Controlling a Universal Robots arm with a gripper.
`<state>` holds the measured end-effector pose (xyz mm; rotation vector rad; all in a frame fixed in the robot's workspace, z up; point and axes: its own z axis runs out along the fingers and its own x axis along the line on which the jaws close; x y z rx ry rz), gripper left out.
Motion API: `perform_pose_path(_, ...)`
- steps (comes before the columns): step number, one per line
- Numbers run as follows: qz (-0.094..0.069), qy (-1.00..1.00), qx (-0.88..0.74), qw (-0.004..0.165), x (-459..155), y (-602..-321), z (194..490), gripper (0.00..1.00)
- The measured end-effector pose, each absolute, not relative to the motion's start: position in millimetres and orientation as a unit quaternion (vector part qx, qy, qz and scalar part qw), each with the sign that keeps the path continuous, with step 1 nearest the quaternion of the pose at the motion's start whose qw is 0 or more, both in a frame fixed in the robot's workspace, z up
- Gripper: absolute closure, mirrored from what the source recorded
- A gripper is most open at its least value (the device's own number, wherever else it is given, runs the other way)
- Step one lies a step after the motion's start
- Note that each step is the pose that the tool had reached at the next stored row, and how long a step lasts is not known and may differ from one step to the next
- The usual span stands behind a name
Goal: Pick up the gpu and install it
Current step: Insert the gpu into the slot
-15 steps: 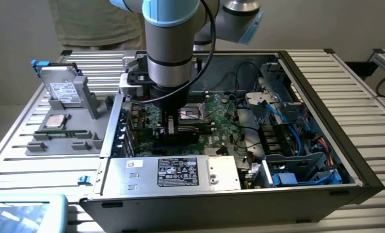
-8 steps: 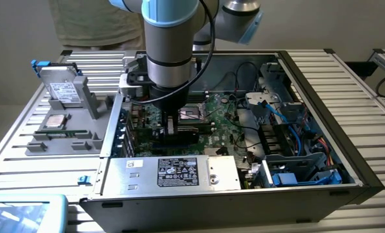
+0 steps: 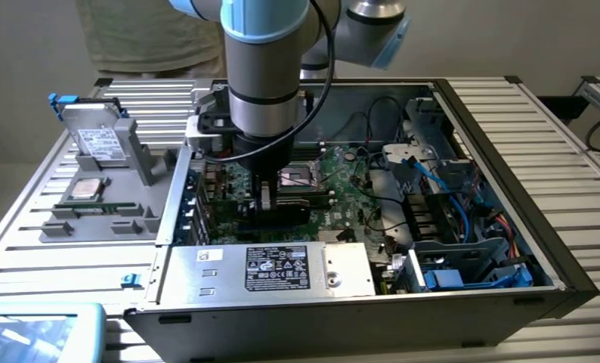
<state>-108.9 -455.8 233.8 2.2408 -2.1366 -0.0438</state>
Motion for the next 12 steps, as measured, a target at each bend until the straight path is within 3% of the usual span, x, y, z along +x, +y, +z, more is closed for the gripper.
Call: perform_pose_path(12, -0.014, -0.69, 0.723, 0.021, -109.1, -456.0, 233.5, 0.7)
